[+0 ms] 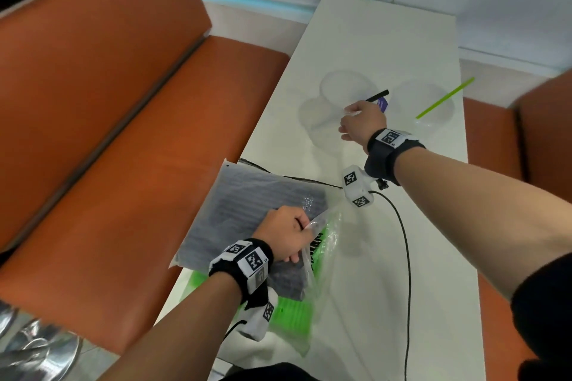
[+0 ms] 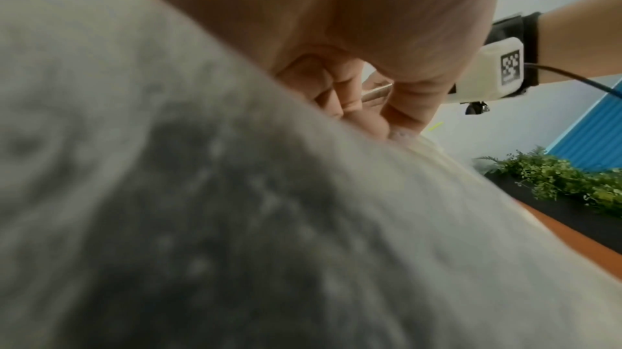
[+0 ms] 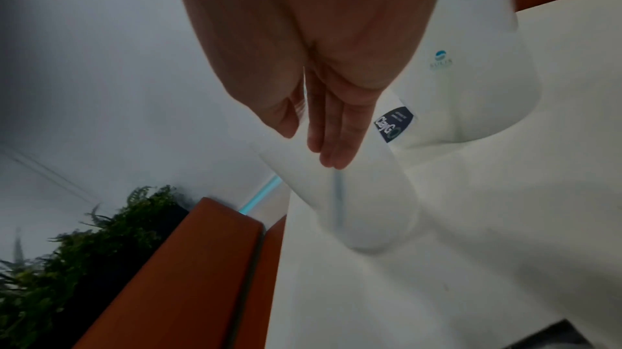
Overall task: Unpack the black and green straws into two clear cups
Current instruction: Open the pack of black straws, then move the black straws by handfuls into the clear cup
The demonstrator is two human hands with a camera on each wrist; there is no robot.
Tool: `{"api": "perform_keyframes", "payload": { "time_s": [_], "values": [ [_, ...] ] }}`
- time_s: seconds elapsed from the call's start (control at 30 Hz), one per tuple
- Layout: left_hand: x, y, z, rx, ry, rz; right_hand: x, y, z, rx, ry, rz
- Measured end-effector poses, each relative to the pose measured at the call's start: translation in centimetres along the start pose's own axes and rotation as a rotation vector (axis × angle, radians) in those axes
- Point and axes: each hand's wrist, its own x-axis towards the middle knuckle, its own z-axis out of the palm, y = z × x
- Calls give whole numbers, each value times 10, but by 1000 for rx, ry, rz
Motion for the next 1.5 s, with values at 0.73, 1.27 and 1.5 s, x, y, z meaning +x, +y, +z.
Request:
{"api": "perform_keyframes", "payload": {
  "time_s": [0.73,1.27,1.5],
  "values": [
    [0,-7,8,126,81,13,-180,124,-100,-228,183,-109],
    [-31,26,8,-18,129,166,-200,107,-40,-346,-101,-334],
    [-40,43,-1,-91,157,194,-211,95,7,-463,-236,-590]
  ]
}}
